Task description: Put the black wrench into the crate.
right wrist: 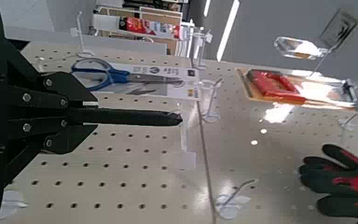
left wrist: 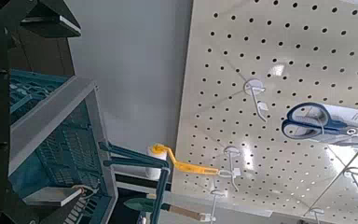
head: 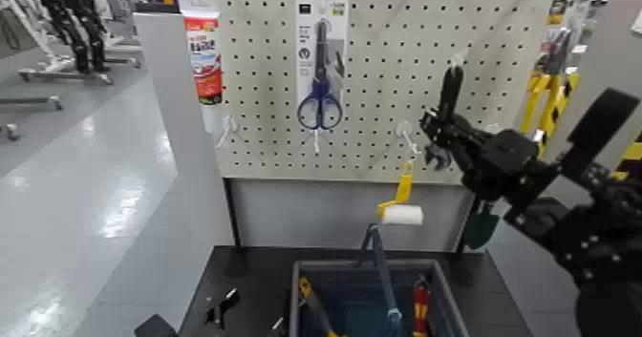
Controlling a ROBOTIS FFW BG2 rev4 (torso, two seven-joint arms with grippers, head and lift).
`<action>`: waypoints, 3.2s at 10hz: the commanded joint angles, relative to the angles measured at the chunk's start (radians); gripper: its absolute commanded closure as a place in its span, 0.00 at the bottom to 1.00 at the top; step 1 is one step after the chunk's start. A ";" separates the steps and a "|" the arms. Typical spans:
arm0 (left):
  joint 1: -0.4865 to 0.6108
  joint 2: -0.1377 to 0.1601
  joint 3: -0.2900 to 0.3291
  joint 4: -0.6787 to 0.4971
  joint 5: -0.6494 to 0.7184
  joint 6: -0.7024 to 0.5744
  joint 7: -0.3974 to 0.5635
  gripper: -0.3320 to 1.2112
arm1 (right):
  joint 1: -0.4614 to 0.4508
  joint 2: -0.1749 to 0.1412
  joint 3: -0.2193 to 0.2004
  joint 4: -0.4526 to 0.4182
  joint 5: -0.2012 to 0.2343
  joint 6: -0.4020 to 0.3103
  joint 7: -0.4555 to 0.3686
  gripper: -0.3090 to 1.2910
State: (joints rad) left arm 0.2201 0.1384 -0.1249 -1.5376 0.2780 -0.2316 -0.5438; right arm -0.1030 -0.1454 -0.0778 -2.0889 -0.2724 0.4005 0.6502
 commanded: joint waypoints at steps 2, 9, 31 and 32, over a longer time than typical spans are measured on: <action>-0.007 -0.023 0.007 0.045 -0.007 -0.052 0.008 0.28 | 0.098 0.013 -0.027 0.035 -0.001 0.031 -0.009 0.90; -0.028 -0.054 0.004 0.128 0.015 -0.110 -0.007 0.28 | 0.175 0.023 -0.050 0.161 0.018 0.066 -0.017 0.90; -0.051 -0.045 -0.018 0.149 0.021 -0.123 -0.019 0.28 | 0.155 0.032 -0.030 0.329 0.009 0.158 0.042 0.28; -0.051 -0.045 -0.018 0.149 0.021 -0.123 -0.019 0.28 | 0.157 0.032 -0.030 0.328 0.009 0.156 0.042 0.28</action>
State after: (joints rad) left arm 0.1687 0.0938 -0.1427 -1.3882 0.2991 -0.3543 -0.5629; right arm 0.0529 -0.1135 -0.1070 -1.7602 -0.2640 0.5579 0.6927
